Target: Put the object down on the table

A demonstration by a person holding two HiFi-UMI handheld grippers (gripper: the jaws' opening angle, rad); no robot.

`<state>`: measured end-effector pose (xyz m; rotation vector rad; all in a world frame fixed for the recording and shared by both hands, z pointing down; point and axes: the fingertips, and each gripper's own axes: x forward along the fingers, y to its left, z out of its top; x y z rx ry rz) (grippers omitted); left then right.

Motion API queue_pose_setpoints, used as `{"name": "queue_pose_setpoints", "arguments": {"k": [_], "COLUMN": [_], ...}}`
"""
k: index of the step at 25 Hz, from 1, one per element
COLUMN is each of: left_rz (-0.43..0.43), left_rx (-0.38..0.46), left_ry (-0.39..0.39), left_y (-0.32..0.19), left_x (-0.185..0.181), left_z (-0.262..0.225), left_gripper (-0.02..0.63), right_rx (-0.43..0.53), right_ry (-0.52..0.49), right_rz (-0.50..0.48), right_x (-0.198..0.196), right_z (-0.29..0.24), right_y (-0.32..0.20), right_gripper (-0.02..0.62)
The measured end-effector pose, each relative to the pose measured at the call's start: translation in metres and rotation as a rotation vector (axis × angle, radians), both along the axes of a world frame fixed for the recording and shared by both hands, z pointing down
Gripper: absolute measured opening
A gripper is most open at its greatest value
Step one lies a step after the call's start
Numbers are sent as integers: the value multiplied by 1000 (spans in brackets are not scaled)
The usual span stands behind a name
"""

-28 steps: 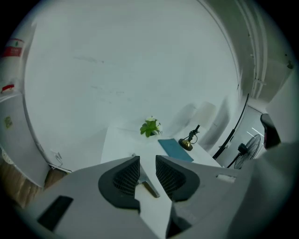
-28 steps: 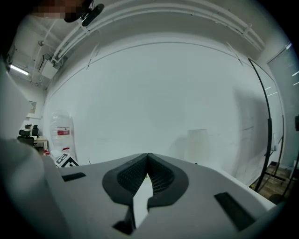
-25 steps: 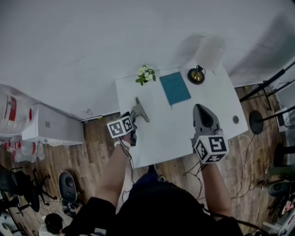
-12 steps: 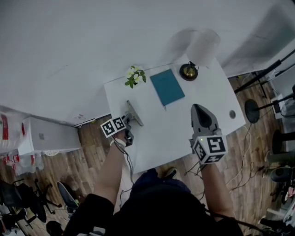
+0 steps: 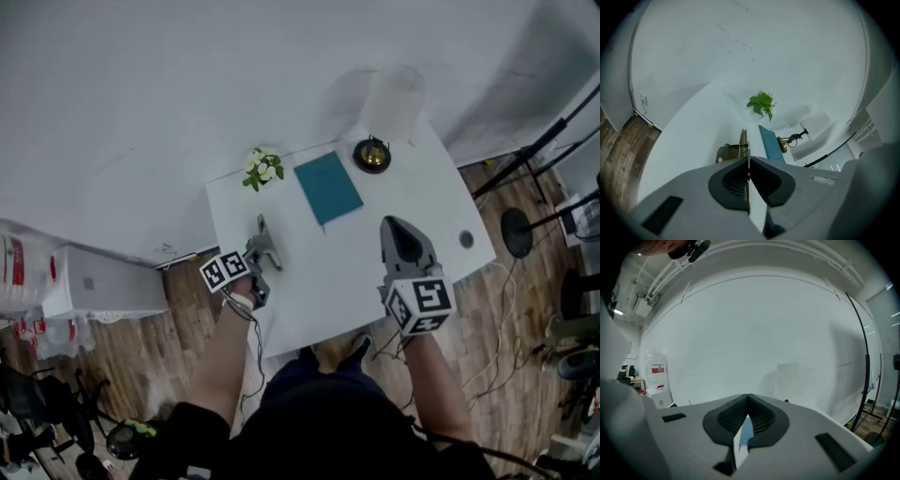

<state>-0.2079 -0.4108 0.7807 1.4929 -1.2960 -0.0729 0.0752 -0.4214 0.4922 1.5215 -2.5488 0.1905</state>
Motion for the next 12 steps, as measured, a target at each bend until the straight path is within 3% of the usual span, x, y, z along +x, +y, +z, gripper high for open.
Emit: {"name": "queue_pose_setpoints", "arguments": {"k": [4, 12], "left_rz": [46, 145], "left_rx": [79, 319], "left_ry": [-34, -85], "left_y": [-1, -25], "left_x": [31, 93], "left_z": [-40, -149], "left_gripper": [6, 6], "right_rx": [12, 25], "right_ry": [-22, -64], "right_rz": [-5, -8], "right_x": [19, 51], "right_z": [-9, -28], "right_y": [0, -1], "right_gripper": [5, 6]}}
